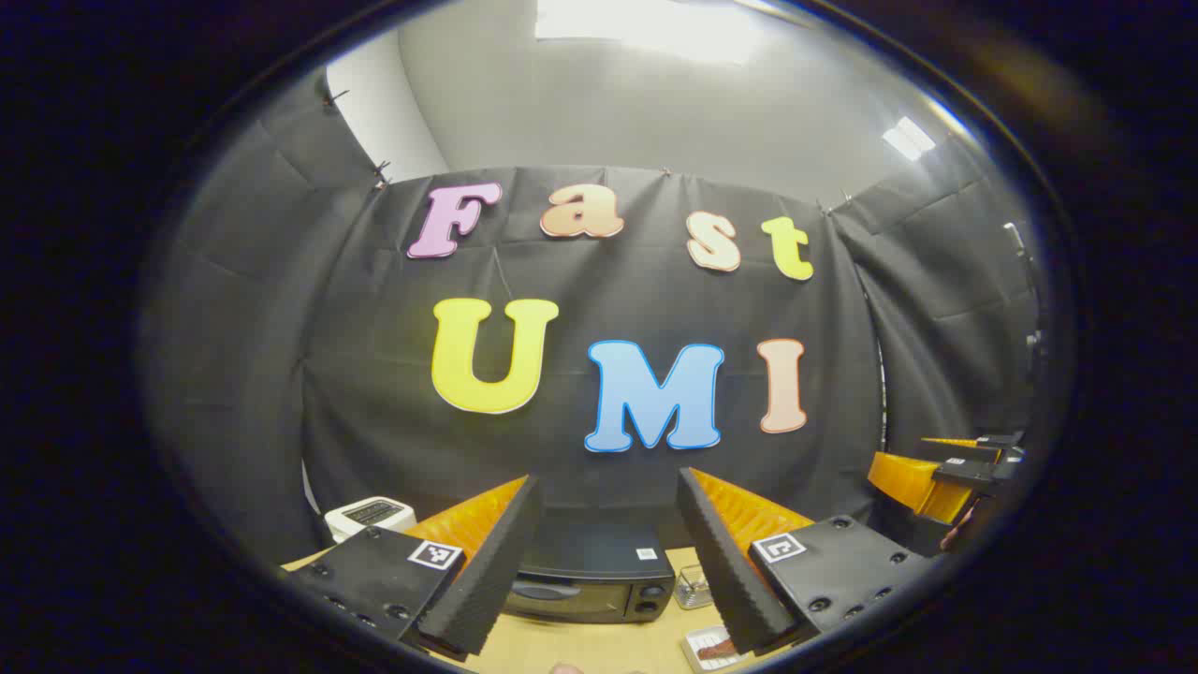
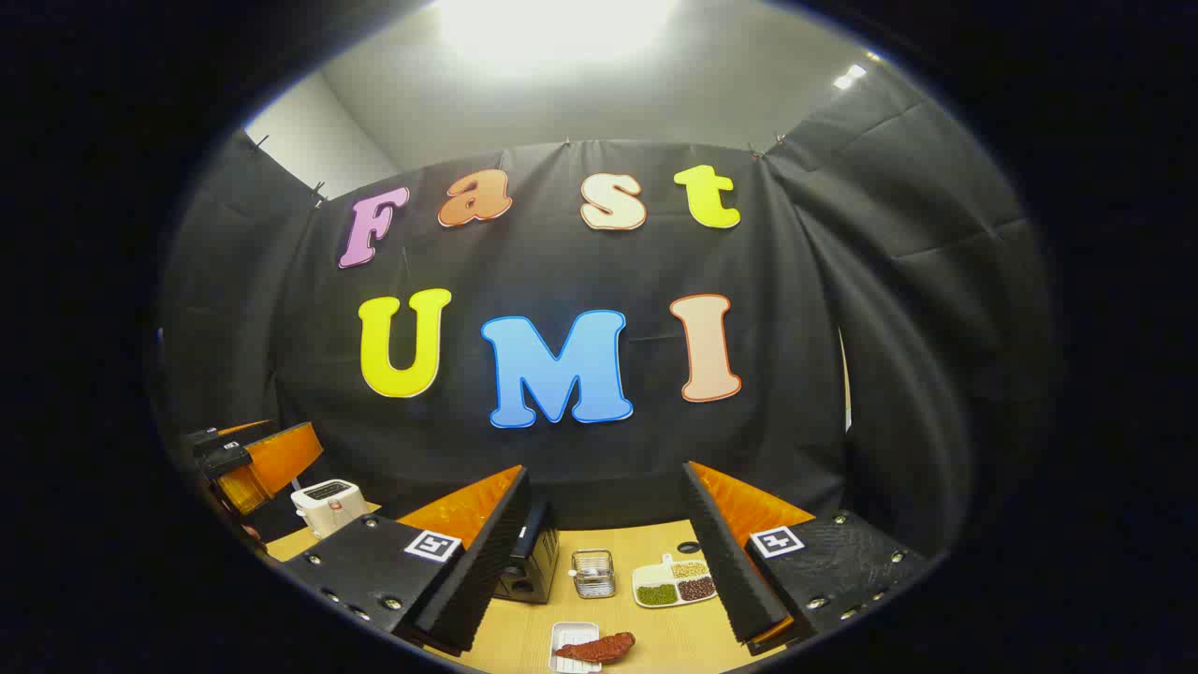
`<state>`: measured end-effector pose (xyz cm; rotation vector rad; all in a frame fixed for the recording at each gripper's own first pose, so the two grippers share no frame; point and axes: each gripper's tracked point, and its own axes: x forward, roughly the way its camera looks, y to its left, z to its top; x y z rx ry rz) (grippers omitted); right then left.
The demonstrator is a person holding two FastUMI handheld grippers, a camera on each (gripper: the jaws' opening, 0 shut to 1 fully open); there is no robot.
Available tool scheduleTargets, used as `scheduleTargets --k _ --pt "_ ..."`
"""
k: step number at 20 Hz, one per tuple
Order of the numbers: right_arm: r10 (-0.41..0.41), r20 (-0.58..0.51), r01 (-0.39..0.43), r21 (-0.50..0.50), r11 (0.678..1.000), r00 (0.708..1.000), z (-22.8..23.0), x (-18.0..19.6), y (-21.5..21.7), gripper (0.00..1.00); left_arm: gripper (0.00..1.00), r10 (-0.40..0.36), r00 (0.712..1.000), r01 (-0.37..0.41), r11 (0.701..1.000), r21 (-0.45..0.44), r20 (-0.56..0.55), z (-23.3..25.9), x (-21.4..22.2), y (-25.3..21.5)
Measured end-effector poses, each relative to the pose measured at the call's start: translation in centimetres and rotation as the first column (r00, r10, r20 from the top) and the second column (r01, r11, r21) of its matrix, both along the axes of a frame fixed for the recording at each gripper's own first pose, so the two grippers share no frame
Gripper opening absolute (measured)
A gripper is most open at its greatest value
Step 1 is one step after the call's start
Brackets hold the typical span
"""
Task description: Open the electric oven with the left hand, put the food in, and close the electric oven.
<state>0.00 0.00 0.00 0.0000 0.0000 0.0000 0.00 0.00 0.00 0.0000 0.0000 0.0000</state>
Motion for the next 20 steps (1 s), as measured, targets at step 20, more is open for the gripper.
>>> scheduleTargets --k 20 --pt "-0.073 0.003 0.073 -0.06 0.996 0.997 -0.3 -1.7 1.3 0.96 0.97 -0.09 0.996 0.089 0.996 -0.026 -0.029 -1.0 -1.4 2.7"
